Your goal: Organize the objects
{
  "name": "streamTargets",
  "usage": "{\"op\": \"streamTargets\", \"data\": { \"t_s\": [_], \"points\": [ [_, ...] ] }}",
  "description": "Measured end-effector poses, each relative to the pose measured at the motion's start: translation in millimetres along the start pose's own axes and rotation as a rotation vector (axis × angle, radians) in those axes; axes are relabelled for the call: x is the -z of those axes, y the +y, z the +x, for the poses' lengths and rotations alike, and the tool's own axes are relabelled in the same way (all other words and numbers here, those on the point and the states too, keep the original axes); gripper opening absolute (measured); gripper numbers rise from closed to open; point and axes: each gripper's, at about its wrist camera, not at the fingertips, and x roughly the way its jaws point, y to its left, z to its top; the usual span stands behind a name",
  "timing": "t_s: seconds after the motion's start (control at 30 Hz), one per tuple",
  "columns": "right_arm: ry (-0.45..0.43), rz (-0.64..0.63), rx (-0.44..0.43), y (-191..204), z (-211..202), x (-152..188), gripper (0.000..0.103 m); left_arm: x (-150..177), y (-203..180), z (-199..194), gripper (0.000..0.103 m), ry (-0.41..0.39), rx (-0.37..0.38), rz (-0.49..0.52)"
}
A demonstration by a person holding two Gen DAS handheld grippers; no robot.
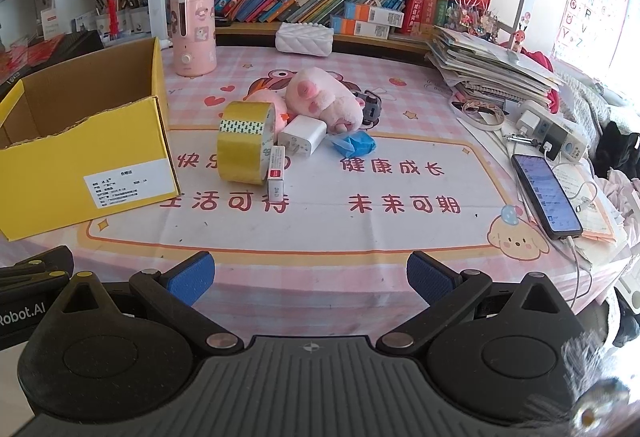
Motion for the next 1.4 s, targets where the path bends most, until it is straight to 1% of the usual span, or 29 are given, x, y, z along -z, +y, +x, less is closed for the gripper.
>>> {"op": "streamTargets", "data": {
  "t_s": [0.43,0.47,0.53,1.4],
  "points": [
    [0.003,0.002,-0.003,2,0,1,0.103,4,4,4,0.102,0.0,0.001,-0.005],
    [0.003,0.002,-0.003,2,0,1,0.103,7,11,7,0.102,0.0,0.002,-0.006],
    [0.004,0.001,-0.002,2,0,1,0.103,8,11,7,0.102,0.0,0.002,-0.006],
    [0.006,0.004,-0.004,3,-1,1,0.103,2,12,0,0.102,0.001,0.006,-0.004]
  ]
}}
